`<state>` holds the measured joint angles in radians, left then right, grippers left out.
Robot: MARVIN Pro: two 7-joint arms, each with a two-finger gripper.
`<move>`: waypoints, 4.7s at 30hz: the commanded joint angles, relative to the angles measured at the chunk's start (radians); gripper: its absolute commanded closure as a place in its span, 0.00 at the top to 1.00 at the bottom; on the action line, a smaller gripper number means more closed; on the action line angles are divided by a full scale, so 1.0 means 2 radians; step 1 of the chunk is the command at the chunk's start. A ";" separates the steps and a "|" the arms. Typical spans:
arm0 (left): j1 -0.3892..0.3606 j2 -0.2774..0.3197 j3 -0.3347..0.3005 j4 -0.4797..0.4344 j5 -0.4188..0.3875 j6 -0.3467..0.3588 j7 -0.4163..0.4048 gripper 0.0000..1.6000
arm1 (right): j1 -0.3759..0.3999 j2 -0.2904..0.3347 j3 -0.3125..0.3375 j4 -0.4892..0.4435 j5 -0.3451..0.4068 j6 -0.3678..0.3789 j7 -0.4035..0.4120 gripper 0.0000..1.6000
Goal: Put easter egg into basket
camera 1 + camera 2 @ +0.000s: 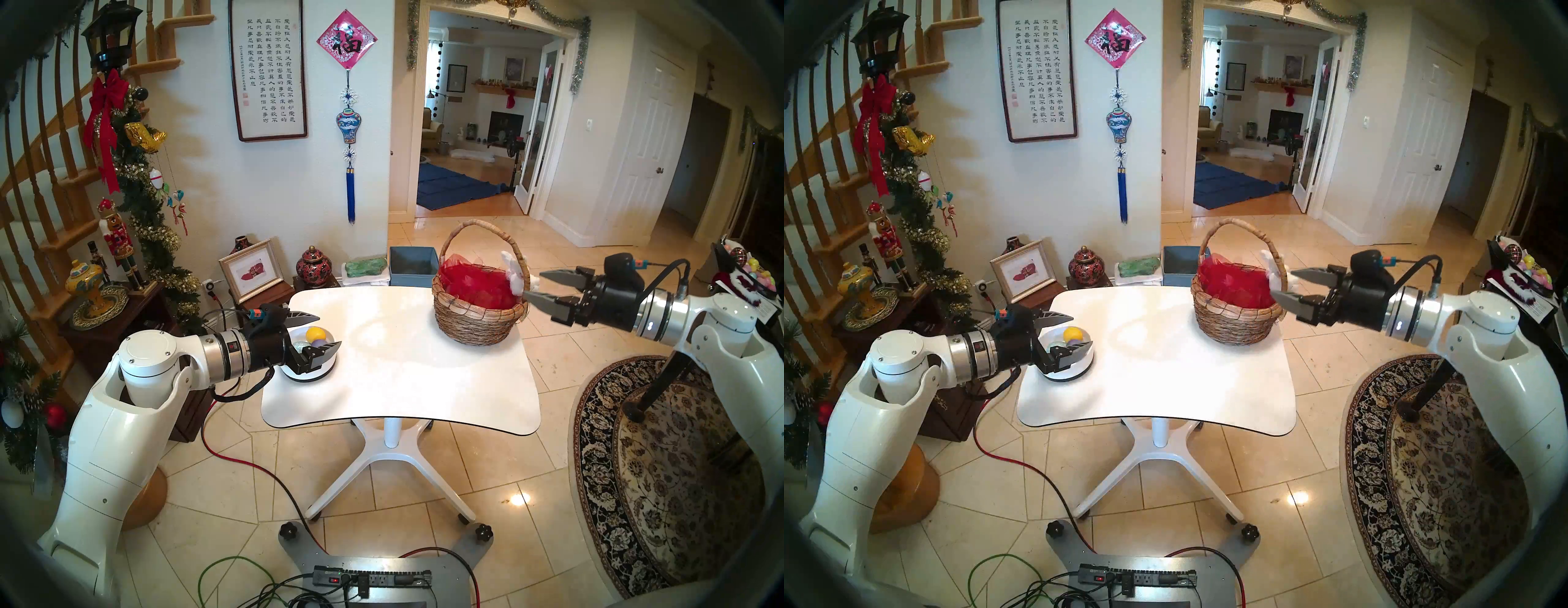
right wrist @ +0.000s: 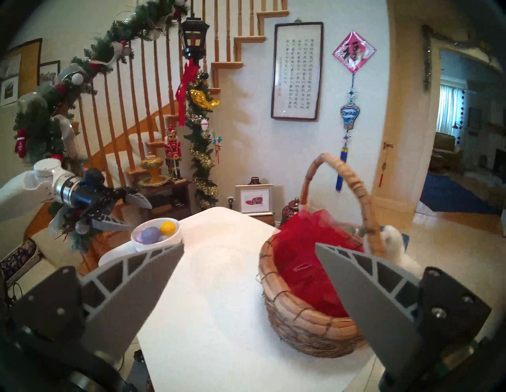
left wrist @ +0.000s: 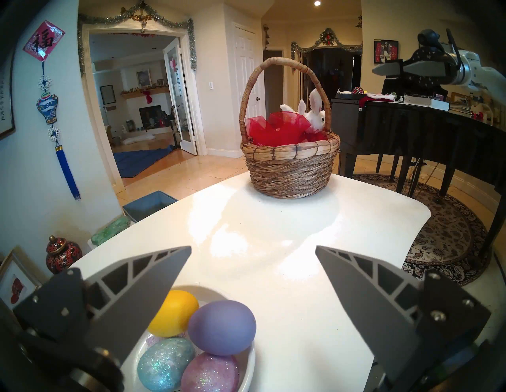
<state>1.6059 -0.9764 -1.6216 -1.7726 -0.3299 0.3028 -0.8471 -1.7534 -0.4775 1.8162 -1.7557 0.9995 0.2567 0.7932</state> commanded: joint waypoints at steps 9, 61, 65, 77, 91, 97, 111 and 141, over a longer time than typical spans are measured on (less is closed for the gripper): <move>-0.003 0.000 -0.001 -0.002 0.000 0.000 0.000 1.00 | 0.097 0.057 -0.065 0.036 0.032 0.040 -0.011 1.00; -0.003 0.000 -0.001 -0.002 0.000 0.000 0.000 1.00 | 0.345 -0.071 -0.232 0.115 -0.109 0.145 -0.074 1.00; -0.003 0.000 -0.001 -0.002 0.000 0.000 0.000 1.00 | 0.365 -0.082 -0.245 0.127 -0.129 0.149 -0.065 1.00; -0.003 0.000 -0.001 -0.002 0.000 0.000 0.000 1.00 | 0.414 -0.111 -0.278 0.167 -0.186 0.150 -0.047 1.00; -0.003 0.000 -0.001 -0.002 0.000 0.000 0.000 1.00 | 0.443 -0.115 -0.305 0.196 -0.207 0.138 -0.025 1.00; -0.003 0.000 -0.001 -0.002 0.000 0.000 0.000 1.00 | 0.442 -0.113 -0.299 0.192 -0.208 0.136 -0.021 1.00; -0.003 0.000 -0.001 -0.002 0.000 0.000 0.000 1.00 | 0.448 -0.119 -0.302 0.196 -0.217 0.137 -0.018 1.00; -0.003 0.000 -0.001 -0.002 0.000 0.000 0.000 1.00 | 0.462 -0.141 -0.309 0.230 -0.238 0.138 -0.029 1.00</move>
<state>1.6066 -0.9770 -1.6216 -1.7722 -0.3298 0.3028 -0.8471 -0.8612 -0.7654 1.1997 -1.2975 0.5176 0.5273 0.6992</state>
